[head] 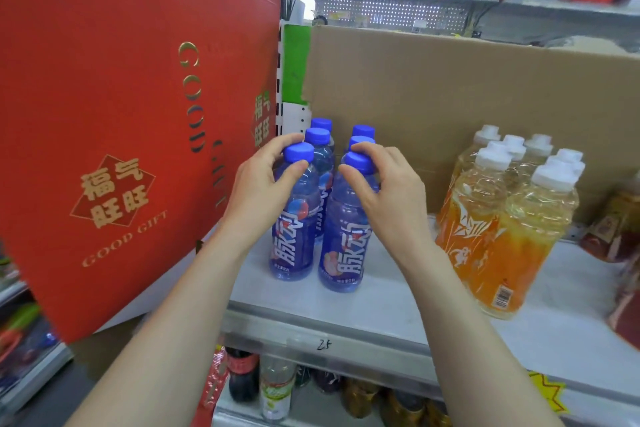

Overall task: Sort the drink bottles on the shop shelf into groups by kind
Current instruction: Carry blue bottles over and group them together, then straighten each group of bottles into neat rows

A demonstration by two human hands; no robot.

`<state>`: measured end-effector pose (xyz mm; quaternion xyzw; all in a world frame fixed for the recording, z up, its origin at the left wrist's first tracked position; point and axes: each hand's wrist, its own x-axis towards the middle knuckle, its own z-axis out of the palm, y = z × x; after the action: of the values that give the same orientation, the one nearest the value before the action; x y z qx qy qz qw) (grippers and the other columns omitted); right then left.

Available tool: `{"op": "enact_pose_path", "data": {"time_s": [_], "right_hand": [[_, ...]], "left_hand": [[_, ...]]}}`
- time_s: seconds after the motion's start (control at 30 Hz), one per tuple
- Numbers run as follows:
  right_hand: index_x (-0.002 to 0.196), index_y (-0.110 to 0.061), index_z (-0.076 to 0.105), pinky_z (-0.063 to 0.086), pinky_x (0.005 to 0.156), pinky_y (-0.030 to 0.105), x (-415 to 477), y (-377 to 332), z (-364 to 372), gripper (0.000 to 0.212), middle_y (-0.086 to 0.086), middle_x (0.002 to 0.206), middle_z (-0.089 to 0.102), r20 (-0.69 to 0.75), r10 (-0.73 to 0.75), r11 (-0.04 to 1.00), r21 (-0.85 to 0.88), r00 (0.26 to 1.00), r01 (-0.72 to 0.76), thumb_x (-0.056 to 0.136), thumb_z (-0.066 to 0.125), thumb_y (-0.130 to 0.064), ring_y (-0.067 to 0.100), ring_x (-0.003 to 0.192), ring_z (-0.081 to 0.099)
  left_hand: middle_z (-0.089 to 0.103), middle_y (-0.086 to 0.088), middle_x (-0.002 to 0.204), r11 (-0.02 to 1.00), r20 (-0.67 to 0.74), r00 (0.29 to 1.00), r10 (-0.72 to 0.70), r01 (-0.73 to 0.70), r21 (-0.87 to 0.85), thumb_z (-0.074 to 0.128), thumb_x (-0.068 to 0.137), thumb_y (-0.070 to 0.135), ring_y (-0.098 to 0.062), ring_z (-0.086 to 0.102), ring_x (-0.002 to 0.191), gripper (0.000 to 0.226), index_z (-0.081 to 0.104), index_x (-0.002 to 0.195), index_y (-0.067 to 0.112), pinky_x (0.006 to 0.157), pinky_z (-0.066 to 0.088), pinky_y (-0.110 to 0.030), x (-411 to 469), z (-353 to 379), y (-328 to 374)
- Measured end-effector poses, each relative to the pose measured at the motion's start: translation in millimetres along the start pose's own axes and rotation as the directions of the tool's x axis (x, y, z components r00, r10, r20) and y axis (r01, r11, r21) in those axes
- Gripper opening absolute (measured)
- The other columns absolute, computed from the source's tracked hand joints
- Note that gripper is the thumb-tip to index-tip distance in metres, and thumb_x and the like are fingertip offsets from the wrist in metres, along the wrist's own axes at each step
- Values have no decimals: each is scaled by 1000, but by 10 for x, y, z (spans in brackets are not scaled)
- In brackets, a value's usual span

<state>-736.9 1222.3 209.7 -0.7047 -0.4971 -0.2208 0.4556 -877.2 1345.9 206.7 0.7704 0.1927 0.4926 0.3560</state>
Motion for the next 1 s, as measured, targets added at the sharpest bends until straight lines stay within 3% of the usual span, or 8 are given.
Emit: {"op": "enact_pose_path", "data": {"time_s": [0.13,0.3,0.53,0.7,0.8,0.83,0.9,1.0], "right_hand": [[139,-24,52,51,90,35,-66,41,-105,40,-3,129,61,159,-15,999,31,987,10,101,56,-34,15,109,61],[131,-21,55,53,82,41,-49,-15,-6,40,1,120,64,53,-5,997,-77,999,9,96,63,-38,23,102,65],[132,-20,50,50,71,38,-49,-27,90,43,3,117,58,52,8,979,-204,999,2,98,57,-45,23,99,62],[138,-20,45,53,74,39,-100,-46,102,45,3,125,54,75,25,982,-188,997,-10,100,52,-44,21,104,61],[144,-22,42,53,81,39,-121,-31,-18,47,2,131,53,117,14,982,-188,993,9,102,49,-43,21,111,58],[144,-21,44,53,85,39,-145,0,-125,45,2,132,53,82,-11,981,-190,997,27,103,50,-39,21,113,57],[139,-14,51,50,92,39,-208,142,-436,41,7,127,58,-147,-86,964,-263,985,45,101,54,-28,24,113,57],[135,-10,54,41,95,42,-254,514,-1044,43,14,121,60,-511,-47,898,-398,858,-188,95,58,-25,34,110,55]], "left_hand": [[64,16,125,996,111,993,44,-53,78,66,91,16,-3,60,115,49,52,135,34,101,49,-41,-62,-45,-42],[63,21,126,995,119,991,55,-63,71,70,88,13,1,60,114,56,51,134,38,102,49,-39,-52,-36,-82],[64,21,126,999,125,991,44,-45,3,71,89,15,2,61,112,55,51,133,39,98,51,-43,-37,11,-124],[62,20,126,997,135,989,62,-67,32,69,90,15,0,61,113,55,48,135,38,100,50,-42,-47,16,-139],[58,9,135,985,102,990,97,-110,130,69,89,13,-13,57,121,57,48,139,32,104,45,-36,-67,51,-140],[54,4,139,969,60,990,129,-139,205,69,88,12,-18,53,127,58,49,140,27,106,40,-32,-92,58,-124],[49,-3,143,928,-62,970,237,-207,309,69,87,8,-23,46,132,54,53,138,20,109,32,-28,-165,81,-16],[55,-5,131,907,-156,911,383,-338,252,65,88,2,-22,53,122,41,62,127,15,108,34,-19,-262,274,282]]}}
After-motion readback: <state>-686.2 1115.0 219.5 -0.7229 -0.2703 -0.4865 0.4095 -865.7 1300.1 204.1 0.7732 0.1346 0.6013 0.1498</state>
